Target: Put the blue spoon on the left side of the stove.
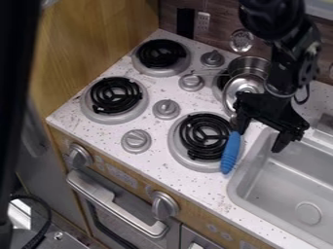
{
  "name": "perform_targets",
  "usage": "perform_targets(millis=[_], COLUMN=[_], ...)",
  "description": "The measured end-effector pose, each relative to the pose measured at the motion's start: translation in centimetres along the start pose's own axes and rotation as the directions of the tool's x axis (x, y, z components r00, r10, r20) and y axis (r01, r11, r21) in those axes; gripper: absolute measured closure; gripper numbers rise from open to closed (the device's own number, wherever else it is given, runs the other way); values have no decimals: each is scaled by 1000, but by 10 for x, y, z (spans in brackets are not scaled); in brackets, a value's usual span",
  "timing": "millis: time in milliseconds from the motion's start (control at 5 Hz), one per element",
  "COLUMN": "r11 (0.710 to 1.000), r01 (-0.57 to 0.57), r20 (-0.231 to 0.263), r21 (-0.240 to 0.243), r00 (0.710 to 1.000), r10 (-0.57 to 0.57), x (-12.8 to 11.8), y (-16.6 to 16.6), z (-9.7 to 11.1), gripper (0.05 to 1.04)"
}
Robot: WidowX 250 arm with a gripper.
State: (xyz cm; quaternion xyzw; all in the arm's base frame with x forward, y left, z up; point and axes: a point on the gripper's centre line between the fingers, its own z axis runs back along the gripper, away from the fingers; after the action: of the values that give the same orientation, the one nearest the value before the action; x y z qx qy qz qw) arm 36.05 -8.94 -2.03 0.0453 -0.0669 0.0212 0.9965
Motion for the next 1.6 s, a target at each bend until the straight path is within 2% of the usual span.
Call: perform_targets(millis=[200,400,600,800,1000,1200,1400,1600], r11=[998,991,988,985,991,995,999,999], r01=[-59,-133,-134,-122,-80,-49,-3,49], r20=[-65,-57,-34,-36,-42,25,41,39], r21=[36,-15,-82,-125,-108,-89,-51,1], r00=[996,990,991,992,996,998,999,998], r10=[62,132,132,119,75,52,6,-49], x=[8,10,9,5,4,14,16,19], y=[8,26,34,36,35,31,35,39], z=[-10,-24,-38,-50,-60,-64,-63,-60], gripper=[88,87,88,88,119,400,655,726])
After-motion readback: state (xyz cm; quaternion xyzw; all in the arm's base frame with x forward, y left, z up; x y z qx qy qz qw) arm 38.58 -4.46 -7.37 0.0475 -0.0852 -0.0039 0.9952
